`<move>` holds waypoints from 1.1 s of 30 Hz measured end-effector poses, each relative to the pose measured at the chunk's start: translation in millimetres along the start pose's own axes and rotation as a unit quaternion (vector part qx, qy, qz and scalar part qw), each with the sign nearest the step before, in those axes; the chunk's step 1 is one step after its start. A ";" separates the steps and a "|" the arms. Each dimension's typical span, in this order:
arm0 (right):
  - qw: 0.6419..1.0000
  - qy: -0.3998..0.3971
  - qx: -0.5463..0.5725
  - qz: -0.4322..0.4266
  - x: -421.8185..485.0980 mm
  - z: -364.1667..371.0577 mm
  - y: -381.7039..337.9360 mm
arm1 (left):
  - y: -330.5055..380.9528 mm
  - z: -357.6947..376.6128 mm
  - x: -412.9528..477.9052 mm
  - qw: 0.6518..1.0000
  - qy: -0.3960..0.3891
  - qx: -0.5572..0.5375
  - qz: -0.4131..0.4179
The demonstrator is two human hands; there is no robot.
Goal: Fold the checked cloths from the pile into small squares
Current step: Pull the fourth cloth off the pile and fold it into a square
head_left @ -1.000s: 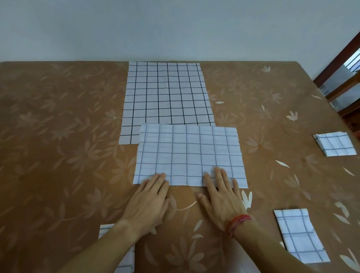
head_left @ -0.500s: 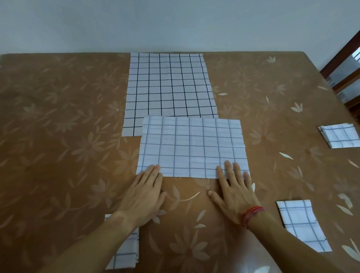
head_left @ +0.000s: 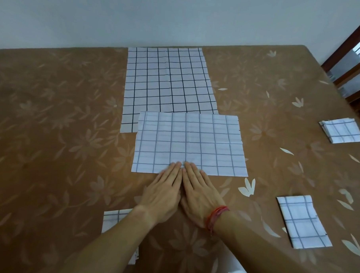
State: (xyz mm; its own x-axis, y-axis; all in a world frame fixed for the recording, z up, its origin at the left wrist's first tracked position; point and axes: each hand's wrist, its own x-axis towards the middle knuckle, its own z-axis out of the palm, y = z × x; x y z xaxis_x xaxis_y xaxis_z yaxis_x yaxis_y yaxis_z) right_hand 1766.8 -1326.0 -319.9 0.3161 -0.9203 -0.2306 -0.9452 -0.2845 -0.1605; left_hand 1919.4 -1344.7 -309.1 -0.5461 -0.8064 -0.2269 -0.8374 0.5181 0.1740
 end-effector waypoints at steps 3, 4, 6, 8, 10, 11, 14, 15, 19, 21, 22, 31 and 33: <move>1.000 -0.007 -0.004 0.002 -0.1 0.7 -2.1 | -1.6 -2.1 -4.0 1.000 -0.015 0.005 -0.012; 1.000 -0.014 -0.009 0.007 -0.5 -0.2 -0.1 | -4.1 -2.3 -5.7 1.000 -0.013 0.014 -0.020; 1.000 -0.014 -0.020 0.006 -3.1 -1.4 5.0 | -10.1 -4.9 -13.5 0.999 -0.016 0.027 -0.036; 1.000 -0.015 -0.022 -0.005 -7.8 -4.4 11.9 | -18.8 -4.3 -23.4 0.998 -0.019 0.020 -0.063; 1.000 -0.021 -0.014 -0.001 -15.5 -7.1 22.8 | -29.8 -1.1 -34.2 0.997 -0.019 0.022 -0.075; 1.000 -0.021 -0.015 0.007 -20.2 -9.0 28.7 | -34.5 -2.8 -38.6 0.995 -0.026 0.020 -0.092; 0.998 -0.036 -0.017 0.056 -34.0 -11.0 49.1 | -45.8 -9.0 -47.5 0.990 -0.030 0.030 -0.131; 0.996 -0.041 -0.017 0.078 -38.7 -11.2 55.8 | -46.9 -11.1 -49.7 0.989 -0.035 0.027 -0.143; 0.982 -0.029 -0.002 0.185 -54.0 -12.2 73.2 | -45.4 -16.9 -49.2 0.982 -0.047 -0.002 -0.182; 0.977 -0.019 0.011 0.213 -55.2 -12.6 73.6 | -43.3 -17.7 -46.6 0.980 -0.052 -0.015 -0.191; 0.975 -0.017 0.020 0.219 -54.4 -13.0 72.5 | -42.4 -18.2 -45.8 0.980 -0.054 -0.018 -0.192; 0.972 0.016 0.024 0.231 -45.6 -21.1 72.7 | -20.6 -29.5 -30.0 0.986 0.039 -0.054 -0.152; 0.972 0.039 0.017 0.230 -43.2 -22.9 75.7 | -6.6 -29.0 -16.5 0.990 0.041 -0.070 -0.117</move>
State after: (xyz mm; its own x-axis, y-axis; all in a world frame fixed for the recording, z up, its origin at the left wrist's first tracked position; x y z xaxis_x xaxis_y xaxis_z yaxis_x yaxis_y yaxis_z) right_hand 1679.7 -1313.9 -300.1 -0.1485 -0.9659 -0.2120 -0.9812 0.1706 -0.0898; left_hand 1934.6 -1343.1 -278.7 -0.3282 -0.9233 -0.1992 -0.9265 0.2736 0.2583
